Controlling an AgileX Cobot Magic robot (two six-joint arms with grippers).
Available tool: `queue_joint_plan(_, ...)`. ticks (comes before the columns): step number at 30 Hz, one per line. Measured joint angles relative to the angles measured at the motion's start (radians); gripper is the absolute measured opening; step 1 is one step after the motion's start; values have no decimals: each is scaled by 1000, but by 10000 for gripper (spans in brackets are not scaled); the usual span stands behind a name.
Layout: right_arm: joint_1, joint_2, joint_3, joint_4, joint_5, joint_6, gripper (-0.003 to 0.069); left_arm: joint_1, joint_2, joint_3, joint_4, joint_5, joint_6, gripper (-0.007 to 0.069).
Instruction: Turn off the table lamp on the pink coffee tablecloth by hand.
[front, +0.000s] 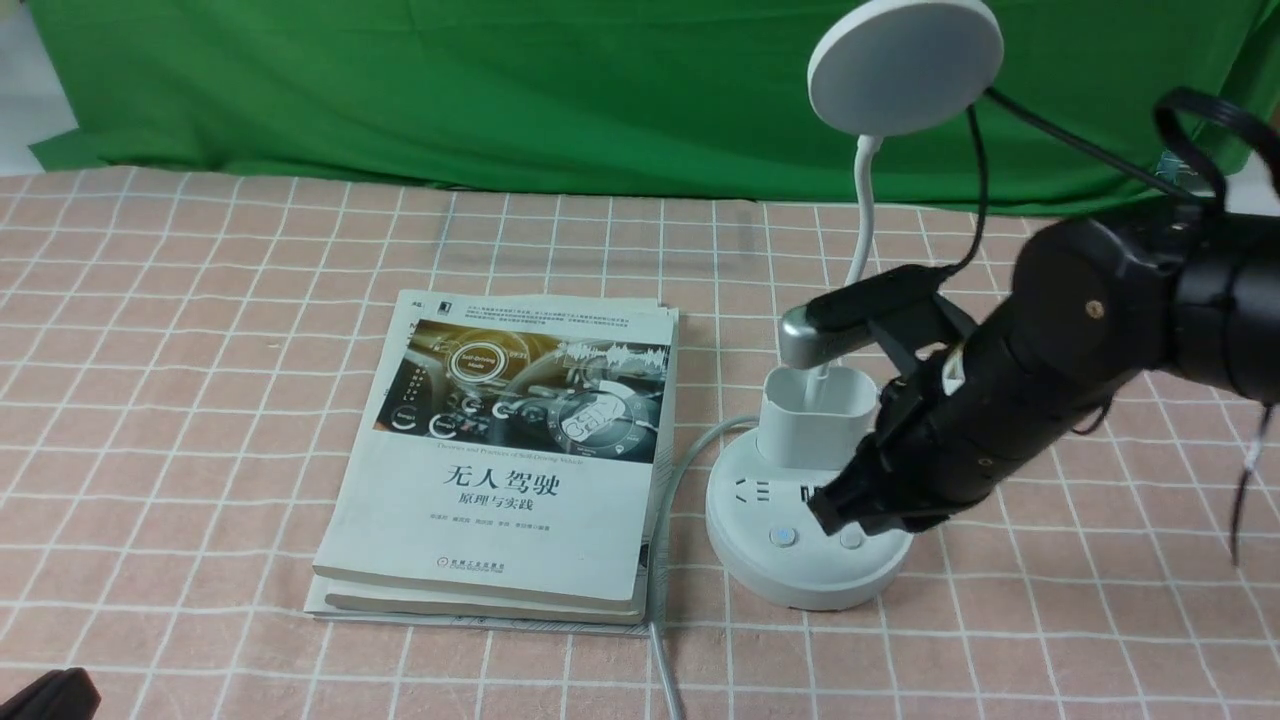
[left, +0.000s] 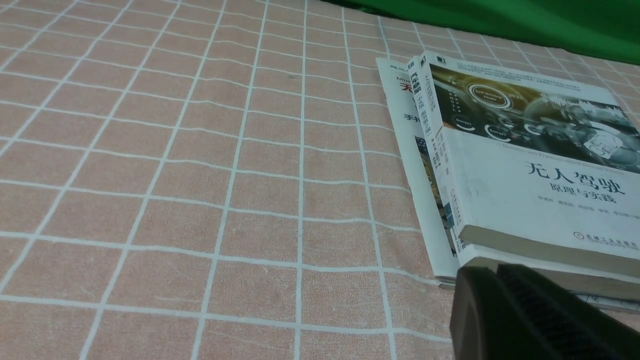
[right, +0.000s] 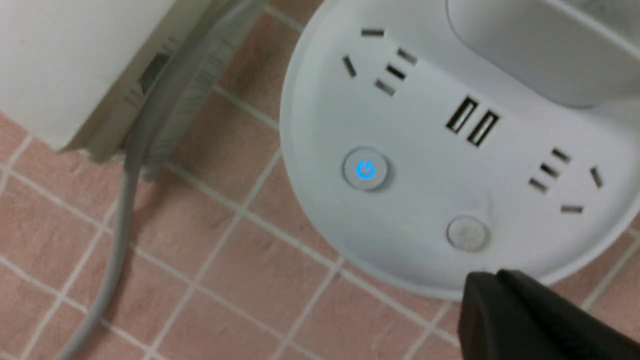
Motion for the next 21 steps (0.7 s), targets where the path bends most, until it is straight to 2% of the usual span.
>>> queue_joint_plan(6,0,-169,108,0,7,6,40,0,0,0,0,0,0,6)
queue_joint_plan(11,0,-421,211,-1,33,8,41,0,0,0,0,-1,0,6)
queue_joint_plan(21,0,-693,269,-2,70,20,46,0,0,0,0,-1,0,6)
